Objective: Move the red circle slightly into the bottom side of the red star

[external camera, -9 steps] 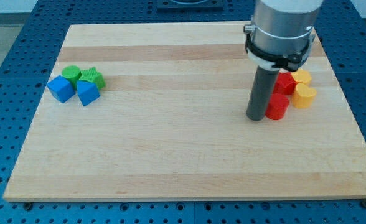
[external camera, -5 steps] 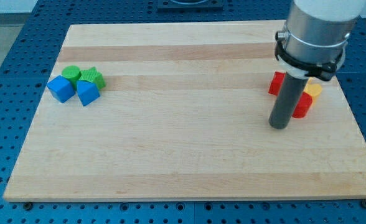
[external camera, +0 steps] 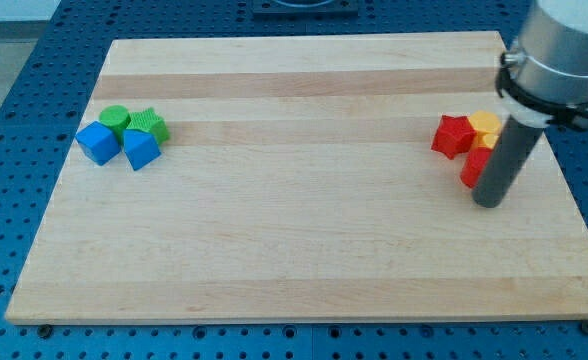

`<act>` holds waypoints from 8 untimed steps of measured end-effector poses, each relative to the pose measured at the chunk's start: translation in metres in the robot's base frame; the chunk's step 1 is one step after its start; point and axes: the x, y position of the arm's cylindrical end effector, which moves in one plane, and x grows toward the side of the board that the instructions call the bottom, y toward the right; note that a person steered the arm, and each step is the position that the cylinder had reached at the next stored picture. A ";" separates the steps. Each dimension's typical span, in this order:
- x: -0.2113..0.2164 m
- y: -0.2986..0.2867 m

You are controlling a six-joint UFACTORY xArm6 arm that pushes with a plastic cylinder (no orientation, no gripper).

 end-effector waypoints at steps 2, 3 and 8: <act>-0.027 -0.027; -0.029 -0.031; -0.018 0.039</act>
